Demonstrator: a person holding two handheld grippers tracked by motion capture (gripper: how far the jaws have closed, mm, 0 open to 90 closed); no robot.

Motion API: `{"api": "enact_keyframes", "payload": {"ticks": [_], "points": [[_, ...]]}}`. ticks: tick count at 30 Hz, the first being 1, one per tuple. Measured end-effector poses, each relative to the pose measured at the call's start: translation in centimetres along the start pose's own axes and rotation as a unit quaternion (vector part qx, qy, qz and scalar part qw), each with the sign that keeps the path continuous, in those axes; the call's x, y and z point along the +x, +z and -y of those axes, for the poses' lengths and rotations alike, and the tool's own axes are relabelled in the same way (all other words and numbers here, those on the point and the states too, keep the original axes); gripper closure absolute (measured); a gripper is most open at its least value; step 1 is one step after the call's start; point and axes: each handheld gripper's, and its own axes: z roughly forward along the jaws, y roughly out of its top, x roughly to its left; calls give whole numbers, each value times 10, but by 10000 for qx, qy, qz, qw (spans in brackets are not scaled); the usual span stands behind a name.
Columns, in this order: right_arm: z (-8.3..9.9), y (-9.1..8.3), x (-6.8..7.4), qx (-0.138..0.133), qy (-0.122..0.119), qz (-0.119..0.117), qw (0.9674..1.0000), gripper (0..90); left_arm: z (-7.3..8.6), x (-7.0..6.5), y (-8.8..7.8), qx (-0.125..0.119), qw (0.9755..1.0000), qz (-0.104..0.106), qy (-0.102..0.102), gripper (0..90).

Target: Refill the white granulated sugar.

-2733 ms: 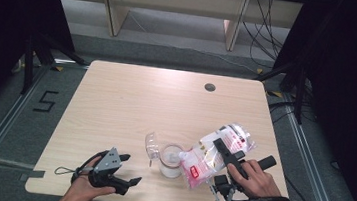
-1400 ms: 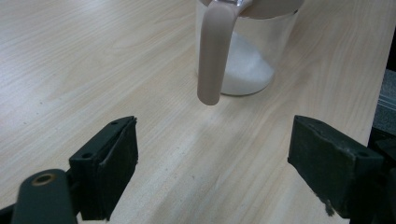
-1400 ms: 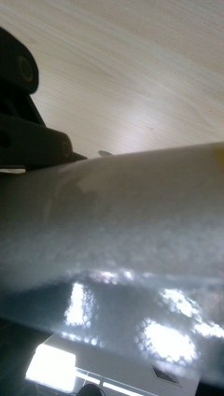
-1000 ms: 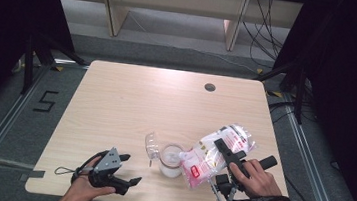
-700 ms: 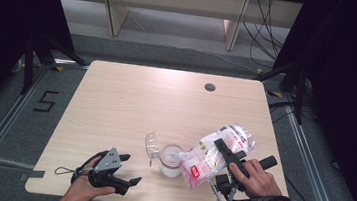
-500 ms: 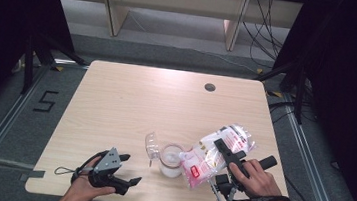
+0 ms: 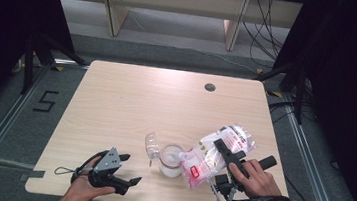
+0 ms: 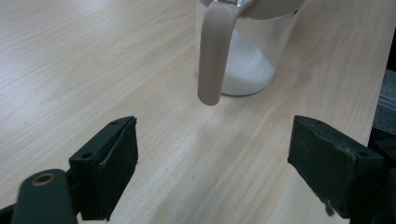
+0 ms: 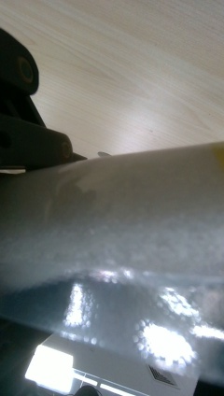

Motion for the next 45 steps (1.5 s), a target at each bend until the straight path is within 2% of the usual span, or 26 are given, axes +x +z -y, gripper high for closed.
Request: {"api": "enact_keyframes", "payload": {"ticks": [5, 6, 7, 8, 16, 19, 23, 28, 32, 34, 40, 45], "points": [[0, 0, 0, -5, -15, 0, 10000, 638, 0, 0, 0, -2, 10000, 2, -18, 155], [0, 1, -2, -75, -140, 38, 9999, 638, 0, 0, 0, 1, 10000, 2, 17, 155], [0, 0, 0, -15, -34, 7, 10000, 638, 0, 0, 0, 1, 10000, 3, 25, 155], [0, 1, -2, -67, -126, 41, 9999, 638, 0, 0, 0, -1, 10000, 1, 10, 155], [0, -1, -5, -4, -162, -12, 9999, 639, 0, 0, 0, -2, 10000, 1, 14, 155], [0, -3, -2, 58, -48, 38, 10000, 639, 0, 0, 0, 2, 10000, 0, 12, 155], [-1, -3, -3, 55, -149, 37, 9999, 640, 0, 0, -1, 14, 10000, -4, 28, 155], [-1, -3, -3, 71, -143, 38, 9999, 640, 0, 0, 0, -3, 10000, 3, -33, 155], [-1, -3, -3, 71, -147, 46, 9999, 640, 0, 1, 0, 8, 10000, 6, 55, 155], [-1, -3, -3, 69, -170, 59, 9998, 640, 0, 0, 0, 30, 10000, -2, -2, 155], [-1, -4, -3, 136, -144, 15, 9998, 641, 0, 0, 0, 34, 10000, -2, 0, 155], [-1, -4, -3, 113, -202, 130, 9996, 642, 0, 0, 0, 32, 10000, -3, 1, 155]]}}
